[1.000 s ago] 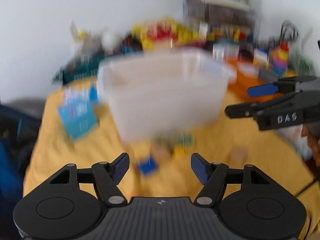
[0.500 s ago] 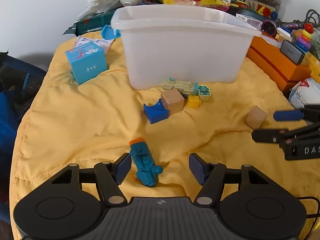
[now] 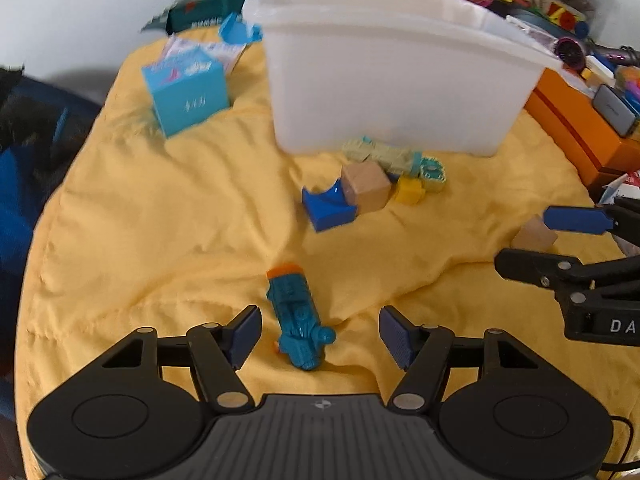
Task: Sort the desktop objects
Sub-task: 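Move both open tools back over the teal figure and the toy car, then grasp the teal figure with the left tool while the right tool grasps the beige toy car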
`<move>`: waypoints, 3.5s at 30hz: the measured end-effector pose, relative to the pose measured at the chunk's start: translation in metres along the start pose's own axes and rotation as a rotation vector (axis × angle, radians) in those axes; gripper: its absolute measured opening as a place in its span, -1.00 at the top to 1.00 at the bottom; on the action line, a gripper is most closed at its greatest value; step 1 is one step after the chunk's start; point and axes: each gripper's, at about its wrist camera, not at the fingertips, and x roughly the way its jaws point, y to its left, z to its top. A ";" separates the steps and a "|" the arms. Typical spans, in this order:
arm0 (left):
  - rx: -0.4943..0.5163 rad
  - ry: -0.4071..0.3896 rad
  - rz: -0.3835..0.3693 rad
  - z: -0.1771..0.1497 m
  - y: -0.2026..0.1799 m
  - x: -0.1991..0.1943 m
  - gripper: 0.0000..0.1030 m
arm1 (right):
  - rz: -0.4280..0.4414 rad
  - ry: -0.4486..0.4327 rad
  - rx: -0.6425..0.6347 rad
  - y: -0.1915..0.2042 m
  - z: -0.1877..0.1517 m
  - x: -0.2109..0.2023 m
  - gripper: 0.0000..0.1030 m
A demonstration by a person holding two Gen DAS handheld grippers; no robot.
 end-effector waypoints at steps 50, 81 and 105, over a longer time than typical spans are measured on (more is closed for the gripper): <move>0.202 0.041 -0.250 -0.022 -0.041 0.013 0.18 | -0.015 0.090 -0.077 0.012 -0.051 -0.011 0.01; 0.216 -0.025 -0.243 -0.015 -0.045 -0.021 0.25 | -0.016 0.053 -0.060 0.001 -0.047 -0.030 0.81; 0.182 -0.071 -0.241 -0.002 -0.032 -0.030 0.25 | 0.001 0.102 -0.038 -0.007 -0.017 0.026 0.48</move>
